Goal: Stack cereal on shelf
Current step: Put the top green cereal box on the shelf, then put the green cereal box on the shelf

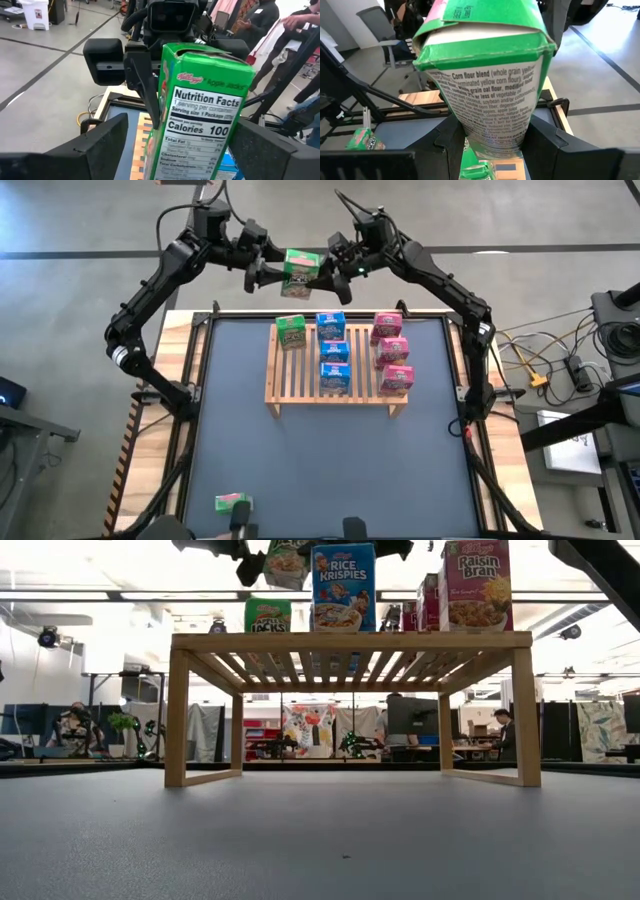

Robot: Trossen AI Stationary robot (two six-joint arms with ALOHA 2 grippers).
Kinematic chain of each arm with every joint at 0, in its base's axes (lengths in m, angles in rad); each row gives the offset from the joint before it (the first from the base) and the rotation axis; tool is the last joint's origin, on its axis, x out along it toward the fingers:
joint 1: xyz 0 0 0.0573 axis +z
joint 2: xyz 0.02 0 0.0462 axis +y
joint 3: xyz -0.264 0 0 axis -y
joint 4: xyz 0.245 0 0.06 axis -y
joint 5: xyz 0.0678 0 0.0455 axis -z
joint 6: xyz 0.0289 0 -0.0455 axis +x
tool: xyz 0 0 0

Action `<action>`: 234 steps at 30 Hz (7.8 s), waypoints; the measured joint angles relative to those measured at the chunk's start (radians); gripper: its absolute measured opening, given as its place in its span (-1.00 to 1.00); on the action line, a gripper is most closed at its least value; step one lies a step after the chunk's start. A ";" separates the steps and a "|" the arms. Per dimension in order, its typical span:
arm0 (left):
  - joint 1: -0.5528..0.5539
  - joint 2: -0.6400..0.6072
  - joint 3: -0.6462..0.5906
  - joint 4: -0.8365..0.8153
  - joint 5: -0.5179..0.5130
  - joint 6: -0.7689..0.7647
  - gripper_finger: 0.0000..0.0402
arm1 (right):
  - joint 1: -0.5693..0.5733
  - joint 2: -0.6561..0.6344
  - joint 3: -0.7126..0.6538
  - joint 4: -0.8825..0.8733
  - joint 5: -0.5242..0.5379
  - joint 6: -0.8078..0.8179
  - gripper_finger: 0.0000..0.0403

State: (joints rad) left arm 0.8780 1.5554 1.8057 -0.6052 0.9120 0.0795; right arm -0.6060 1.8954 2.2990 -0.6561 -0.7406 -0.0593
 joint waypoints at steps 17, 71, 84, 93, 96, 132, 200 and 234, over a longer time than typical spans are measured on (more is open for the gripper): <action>0.002 -0.007 -0.001 0.001 0.033 0.011 -0.34 | 0.006 -0.001 0.003 -0.023 0.001 0.023 0.11; -0.233 -0.637 -1.344 1.090 -0.197 -0.246 -0.35 | -0.121 -0.254 0.050 -0.072 0.271 0.042 0.38; -0.284 -0.548 -1.344 1.132 -0.197 -0.229 -0.34 | -0.121 -0.254 0.050 -0.071 0.274 0.042 0.37; -0.284 -0.544 -1.344 1.130 -0.197 -0.234 -0.05 | -0.121 -0.254 0.050 -0.072 0.274 0.039 0.37; -0.284 -0.553 -1.344 1.129 -0.197 -0.244 0.06 | -0.121 -0.254 0.050 -0.072 0.280 0.036 0.37; -0.887 -0.958 -0.836 -0.311 -0.578 -0.384 0.14 | -0.121 -0.253 0.048 -0.078 0.288 -0.011 0.37; -1.770 -0.183 -0.669 -0.266 -1.017 -1.130 -0.35 | -0.121 -0.297 0.046 -0.173 0.236 -0.180 0.37; -0.756 0.022 0.129 -0.918 -0.705 0.161 -0.24 | -0.121 -0.303 0.046 -0.203 0.236 -0.168 0.37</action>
State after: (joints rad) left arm 0.1220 1.5776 1.9347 -1.5229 0.2070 0.2404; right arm -0.7273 1.5925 2.3447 -0.8587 -0.5049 -0.2272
